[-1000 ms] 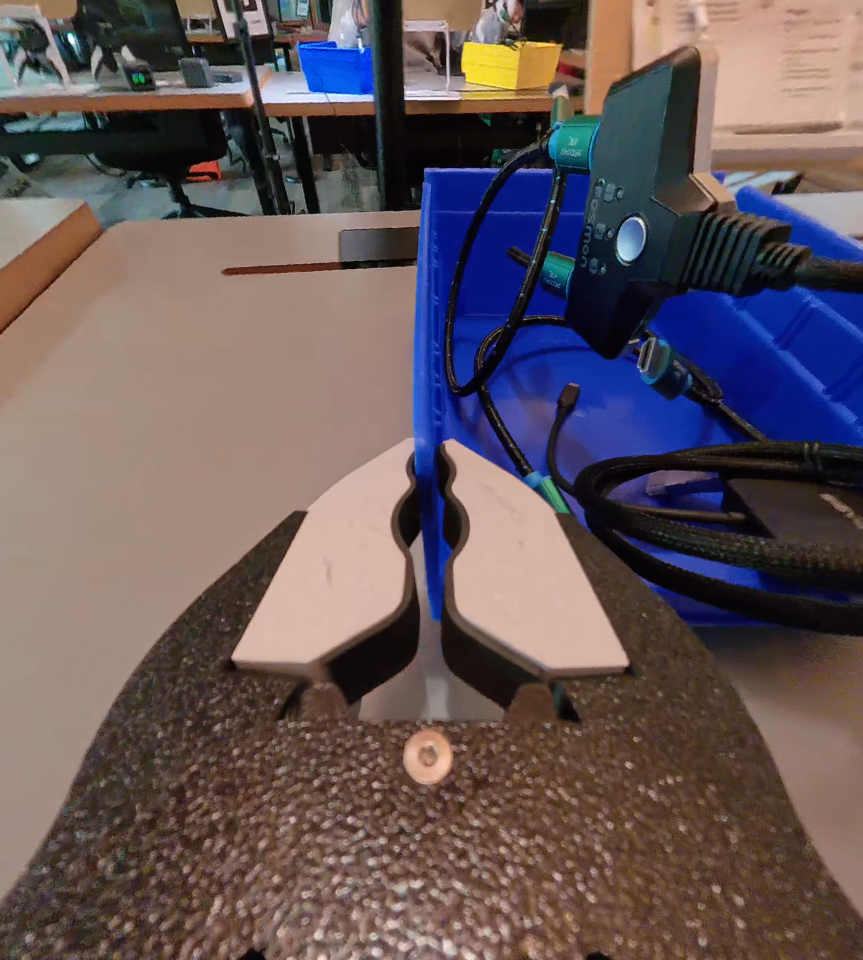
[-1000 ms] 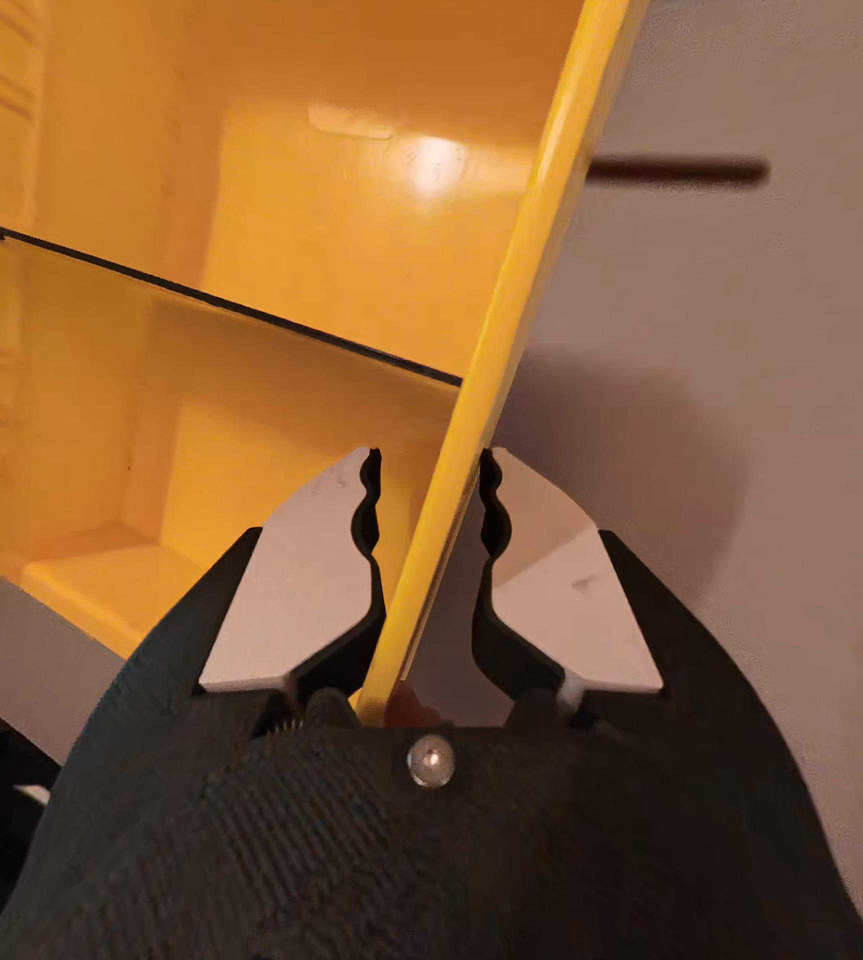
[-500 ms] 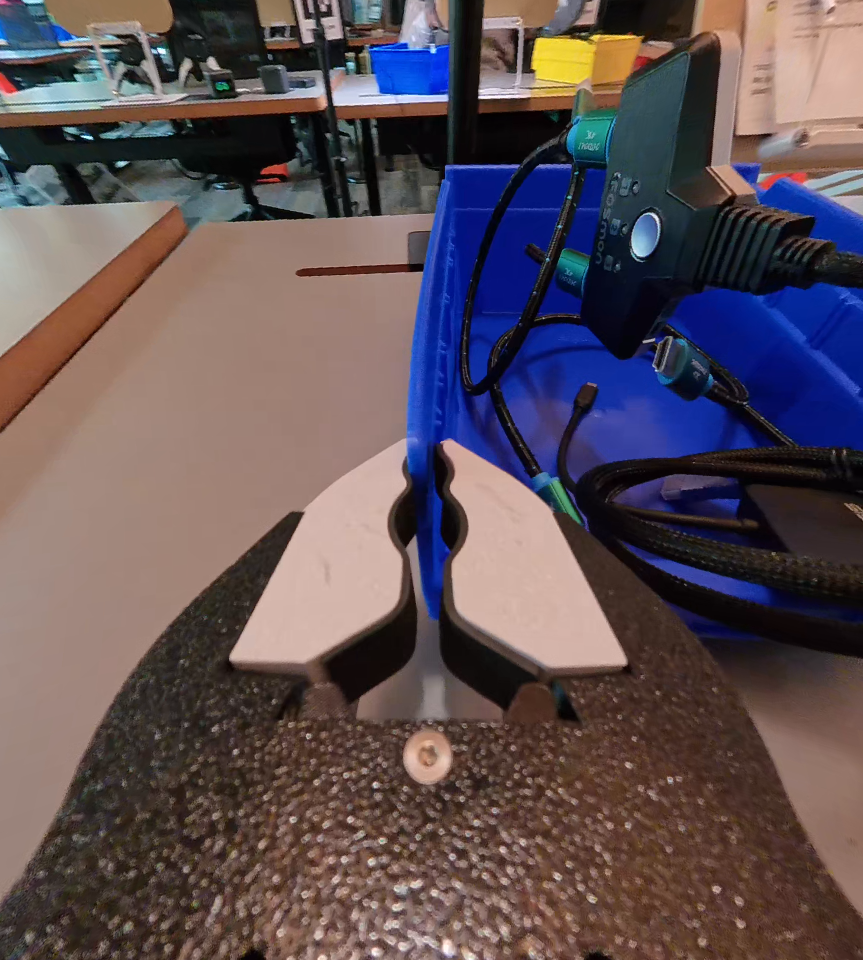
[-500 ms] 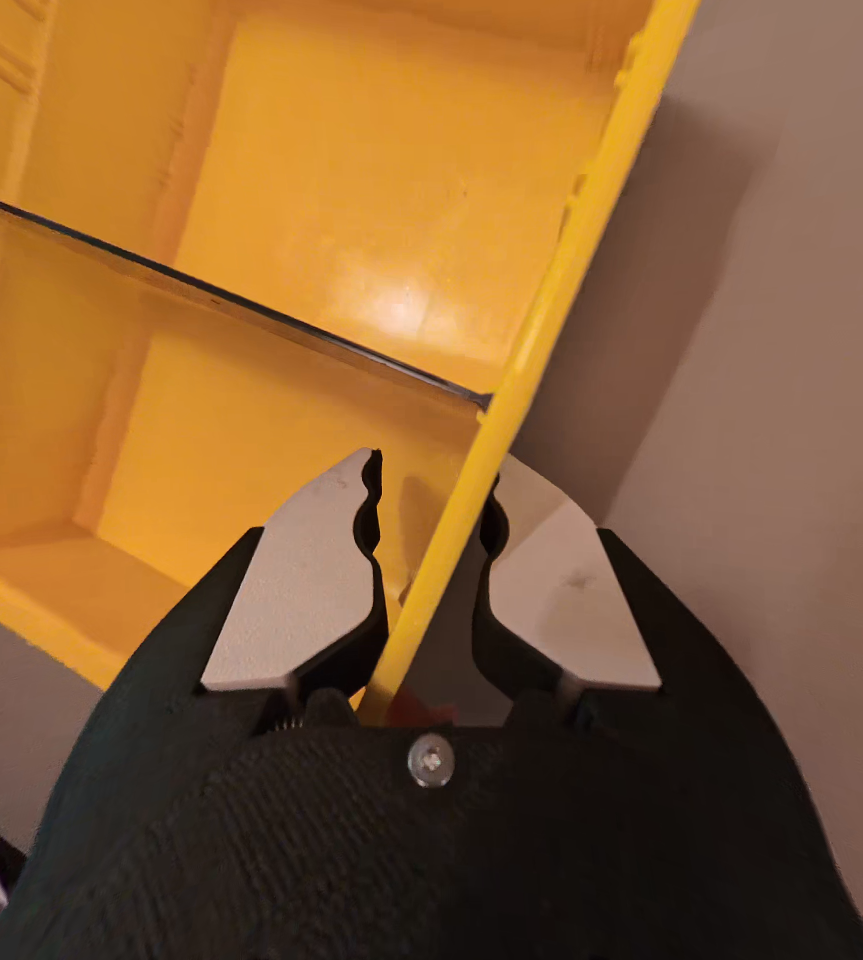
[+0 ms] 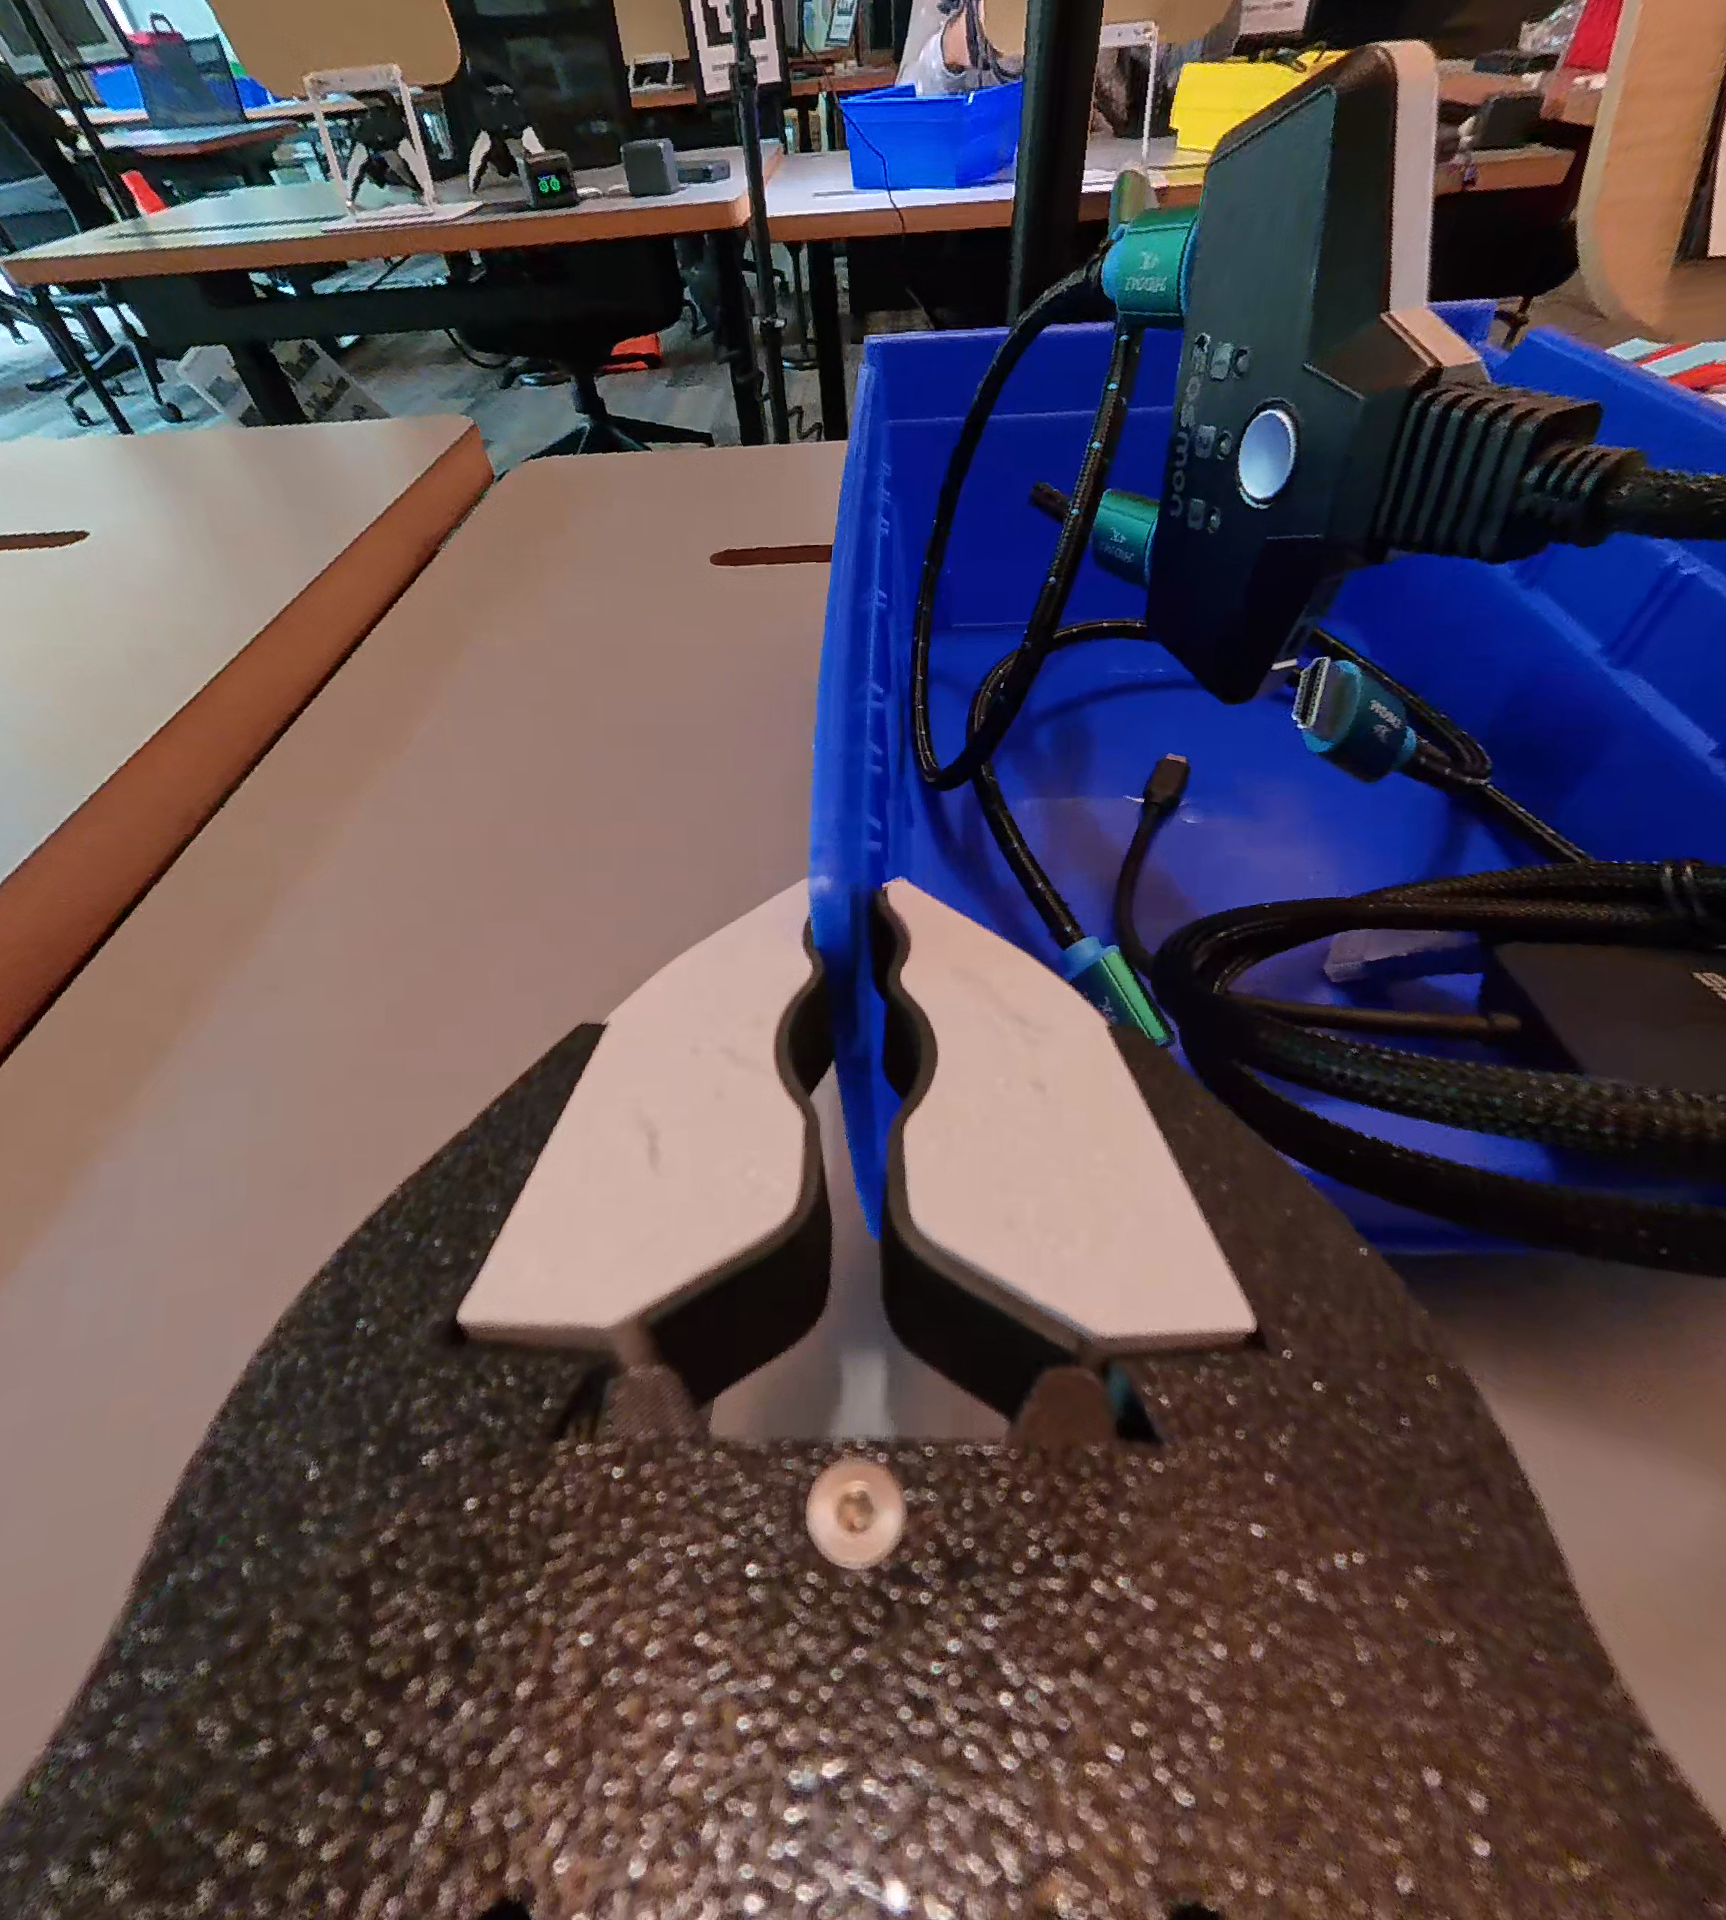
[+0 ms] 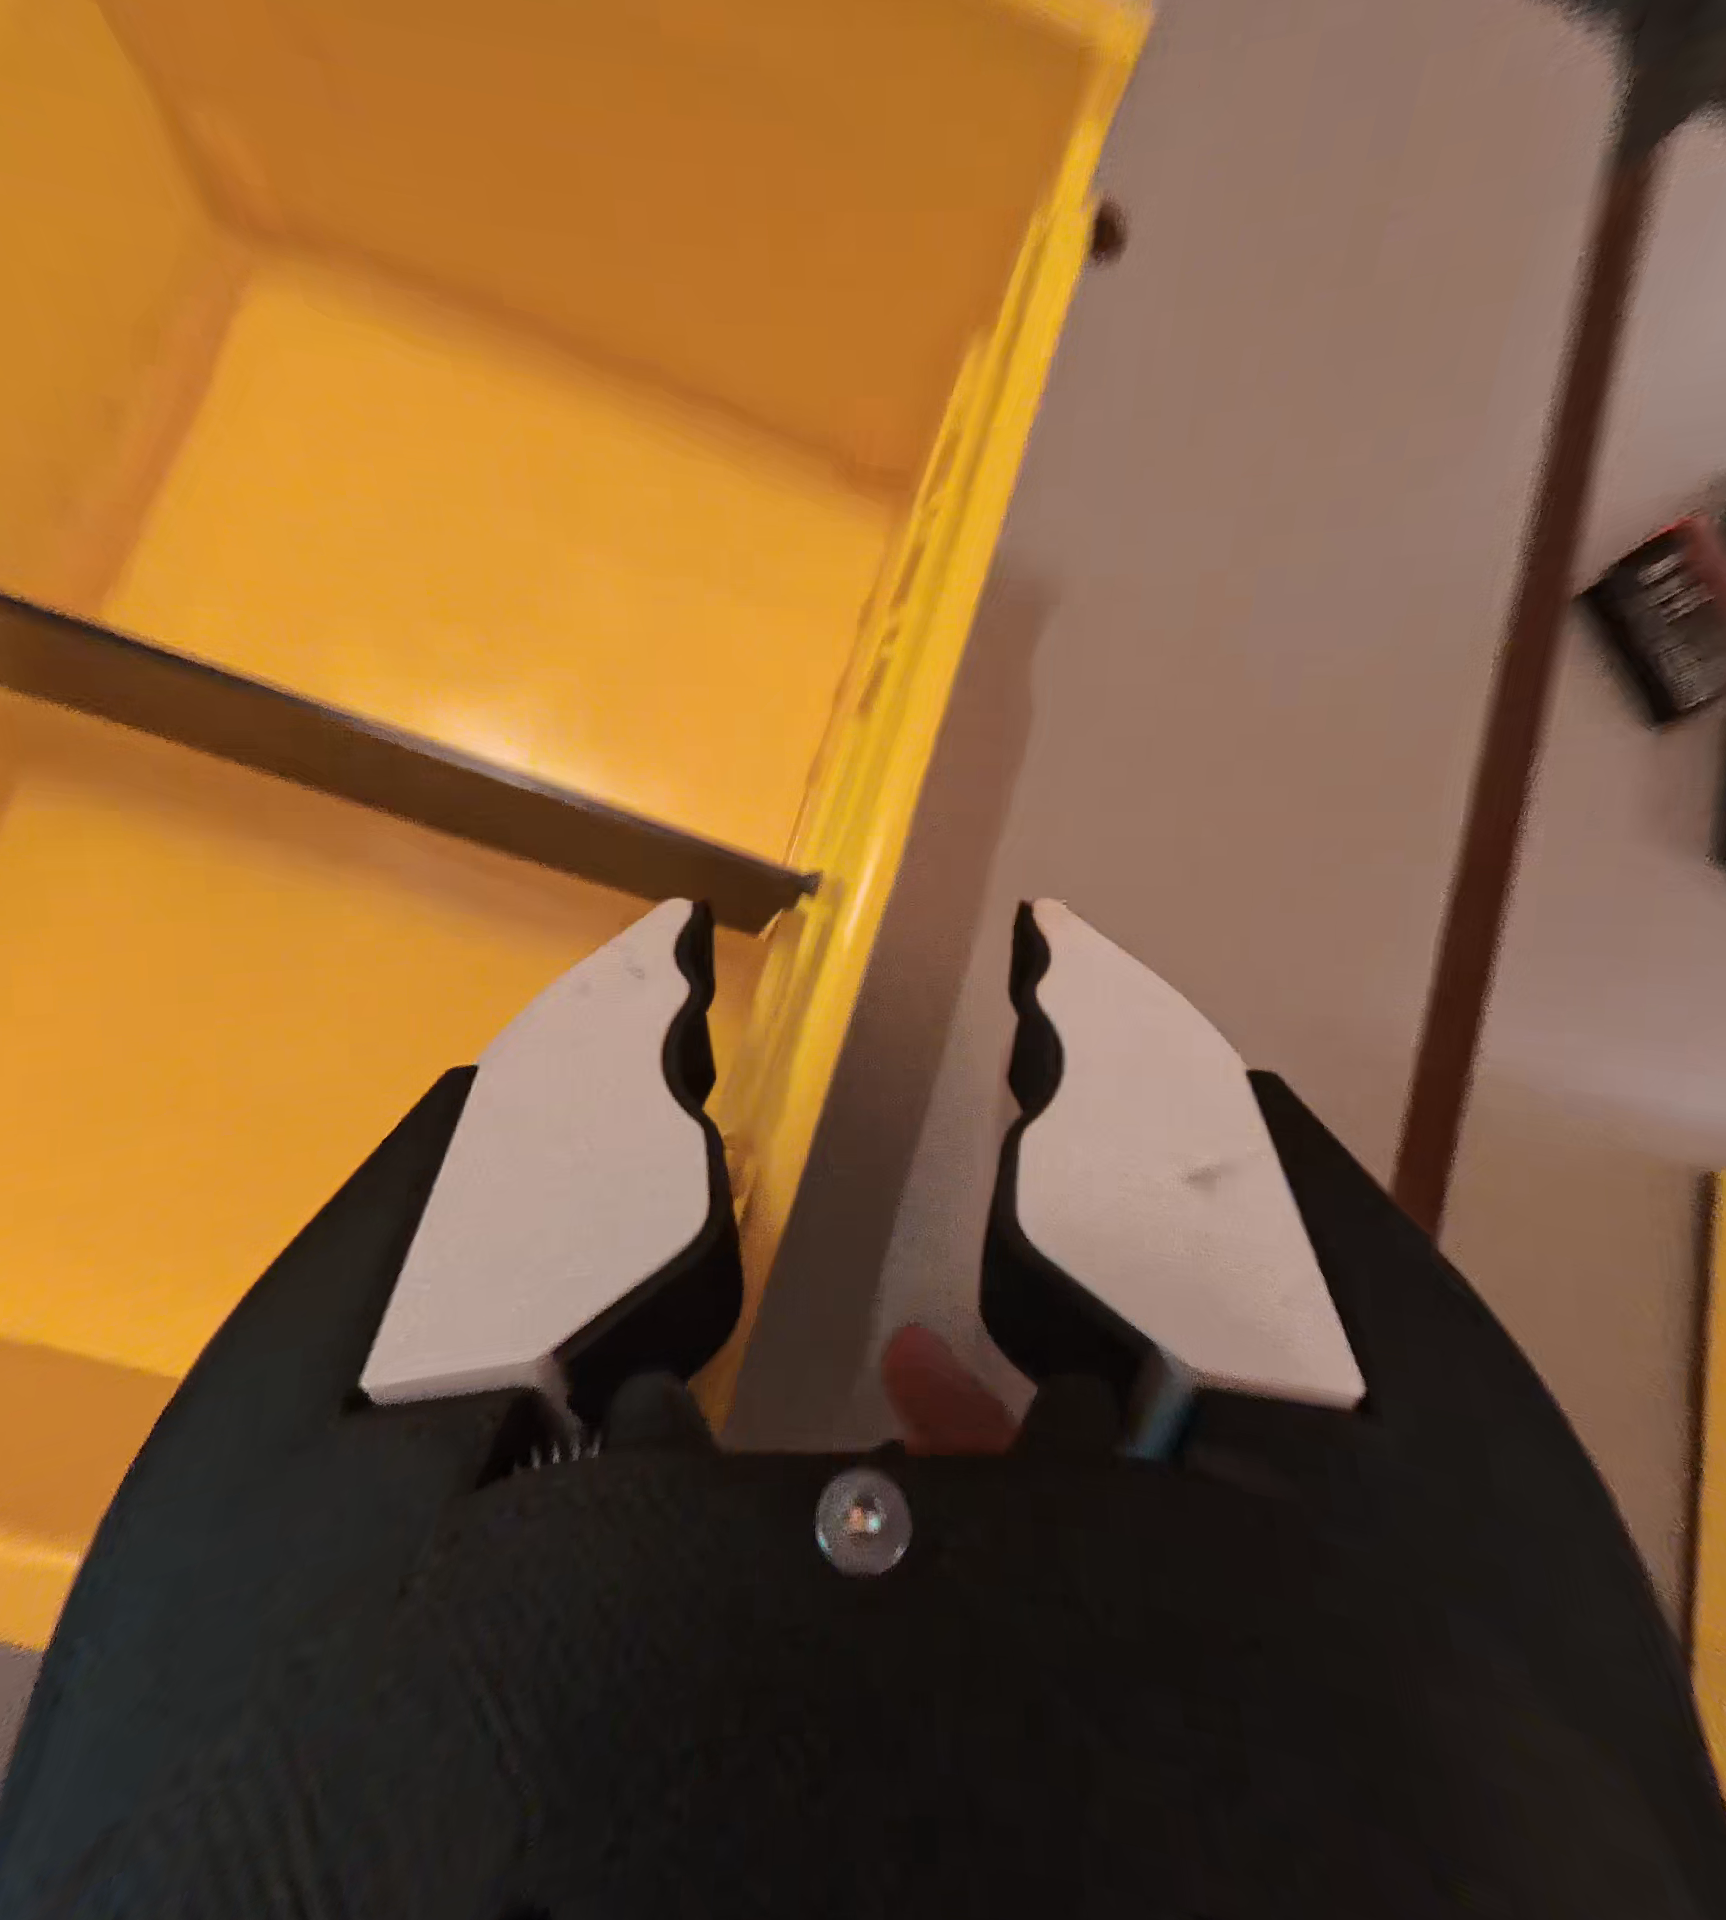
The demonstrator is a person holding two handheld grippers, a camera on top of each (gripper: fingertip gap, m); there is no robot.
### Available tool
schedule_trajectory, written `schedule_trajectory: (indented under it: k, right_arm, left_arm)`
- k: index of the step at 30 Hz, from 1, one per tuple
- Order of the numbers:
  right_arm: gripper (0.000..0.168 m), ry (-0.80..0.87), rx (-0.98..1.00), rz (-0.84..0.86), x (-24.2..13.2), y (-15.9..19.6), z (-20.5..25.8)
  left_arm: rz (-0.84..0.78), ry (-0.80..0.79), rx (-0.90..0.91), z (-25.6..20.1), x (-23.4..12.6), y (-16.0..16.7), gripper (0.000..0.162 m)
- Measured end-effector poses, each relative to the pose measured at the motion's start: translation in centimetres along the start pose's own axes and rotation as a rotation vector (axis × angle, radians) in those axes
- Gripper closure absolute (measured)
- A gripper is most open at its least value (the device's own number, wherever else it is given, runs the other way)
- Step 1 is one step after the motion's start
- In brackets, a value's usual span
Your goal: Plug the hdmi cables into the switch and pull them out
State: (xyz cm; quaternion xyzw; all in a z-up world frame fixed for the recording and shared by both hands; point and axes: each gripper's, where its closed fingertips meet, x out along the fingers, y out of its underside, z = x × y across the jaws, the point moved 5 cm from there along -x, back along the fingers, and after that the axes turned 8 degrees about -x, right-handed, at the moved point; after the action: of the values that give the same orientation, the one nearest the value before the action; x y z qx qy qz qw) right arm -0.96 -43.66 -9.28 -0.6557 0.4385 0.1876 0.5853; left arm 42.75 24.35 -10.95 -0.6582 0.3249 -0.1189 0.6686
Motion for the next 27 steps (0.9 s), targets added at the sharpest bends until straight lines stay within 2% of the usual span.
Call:
schedule_trajectory:
  k: [1, 4, 6, 9, 12, 17, 19, 21, 23, 25, 27]
  right_arm:
    - [0.106, 0.036, 0.014, -0.053, -1.0, -0.8, -0.5]
    - [0.081, 0.130, 0.079, -0.230, -5.1, -3.7, -1.0]
    - [0.073, 0.078, 0.123, -0.406, -8.1, -5.6, 1.2]
    - [0.074, -0.076, 0.128, -0.645, -11.7, -6.7, 7.4]
    - [0.077, -0.168, 0.106, -0.778, -13.0, -5.5, 14.1]
    - [0.078, -0.238, 0.000, -0.705, -11.2, -2.2, 21.5]
    - [0.077, -0.223, -0.071, -0.668, -10.8, -1.6, 22.7]
    - [0.076, -0.207, -0.122, -0.647, -10.7, -1.3, 23.3]
    - [0.077, -0.210, -0.146, -0.664, -11.0, -1.4, 23.8]
    - [0.077, -0.250, -0.168, -0.670, -11.3, -1.6, 24.2]
    - [0.077, -0.240, -0.163, -0.675, -11.6, -1.6, 24.0]
  left_arm:
    - [-0.001, -0.005, 0.004, 0.0, 0.0, 0.0, 0.158]
    - [-0.003, -0.013, 0.008, 0.0, 0.0, 0.0, 0.157]
    - [-0.008, -0.026, 0.020, -0.1, -0.1, 0.0, 0.156]
    - [-0.035, -0.043, 0.050, -0.3, -0.3, -0.1, 0.149]
    - [-0.108, -0.066, 0.016, -0.5, -1.6, -0.9, 0.136]
    - [-0.125, 0.133, -0.189, -3.5, -4.8, -4.1, 0.111]
    - [-0.099, 0.181, -0.186, -5.0, -5.3, -4.5, 0.108]
    - [-0.034, 0.170, -0.139, -5.7, -4.8, -4.8, 0.102]
    - [0.010, 0.165, -0.176, -6.2, -4.0, -6.1, 0.094]
    - [0.013, 0.156, -0.200, -6.6, -2.7, -8.2, 0.099]
    - [0.112, 0.138, -0.144, -7.1, -0.3, -9.4, 0.097]
